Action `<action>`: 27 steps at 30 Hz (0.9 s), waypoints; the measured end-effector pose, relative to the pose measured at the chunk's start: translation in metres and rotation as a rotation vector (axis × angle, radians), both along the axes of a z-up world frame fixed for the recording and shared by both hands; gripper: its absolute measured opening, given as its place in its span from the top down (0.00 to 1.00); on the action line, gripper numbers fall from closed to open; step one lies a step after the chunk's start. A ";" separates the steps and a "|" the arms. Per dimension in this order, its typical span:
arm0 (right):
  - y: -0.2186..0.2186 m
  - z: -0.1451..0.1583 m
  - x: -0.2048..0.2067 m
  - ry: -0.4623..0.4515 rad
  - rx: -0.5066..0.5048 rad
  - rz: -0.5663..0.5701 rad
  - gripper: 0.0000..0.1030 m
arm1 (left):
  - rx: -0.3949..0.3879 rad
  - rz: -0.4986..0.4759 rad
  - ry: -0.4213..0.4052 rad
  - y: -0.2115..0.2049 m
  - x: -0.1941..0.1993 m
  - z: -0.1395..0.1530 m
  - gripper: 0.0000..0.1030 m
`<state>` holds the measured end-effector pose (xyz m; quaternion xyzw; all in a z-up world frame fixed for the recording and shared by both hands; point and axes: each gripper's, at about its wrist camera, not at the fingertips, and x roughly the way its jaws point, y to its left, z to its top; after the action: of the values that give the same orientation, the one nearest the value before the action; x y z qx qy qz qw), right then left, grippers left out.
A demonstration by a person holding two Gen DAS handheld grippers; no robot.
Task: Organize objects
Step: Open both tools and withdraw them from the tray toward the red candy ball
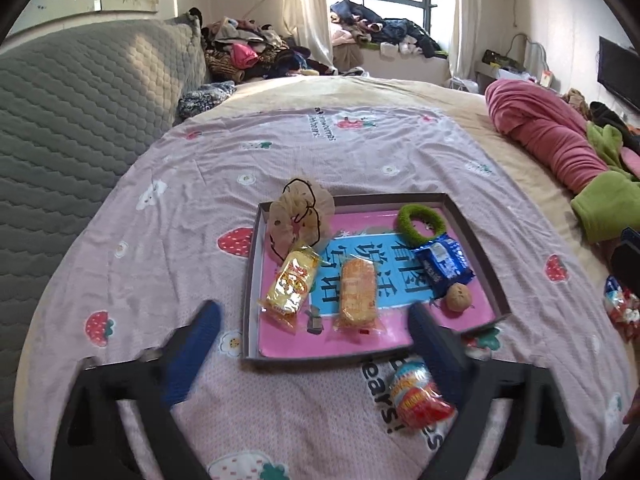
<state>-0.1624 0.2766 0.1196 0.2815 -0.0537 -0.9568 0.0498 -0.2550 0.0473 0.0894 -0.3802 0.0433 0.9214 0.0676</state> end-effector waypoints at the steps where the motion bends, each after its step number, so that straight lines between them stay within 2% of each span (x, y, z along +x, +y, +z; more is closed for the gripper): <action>1: -0.001 0.002 0.006 0.001 0.011 0.001 0.01 | 0.000 -0.001 0.002 0.000 0.004 0.003 0.00; 4: -0.004 0.009 0.023 0.000 0.038 0.007 0.01 | 0.014 -0.012 0.014 0.001 0.023 0.012 0.00; 12: -0.007 0.012 0.063 -0.019 0.062 0.004 0.01 | -0.017 -0.026 0.014 0.010 0.062 0.018 0.00; 21: -0.005 -0.013 0.091 -0.091 0.085 -0.014 0.01 | -0.033 -0.047 -0.030 0.022 0.095 -0.009 0.00; 27: -0.010 -0.037 0.099 -0.140 0.135 -0.003 0.01 | -0.044 -0.040 -0.057 0.026 0.099 -0.026 0.00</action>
<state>-0.0637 0.2664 0.0830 0.3504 0.0071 -0.9362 0.0253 -0.1559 0.0734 0.0639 -0.4069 0.0693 0.9074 0.0790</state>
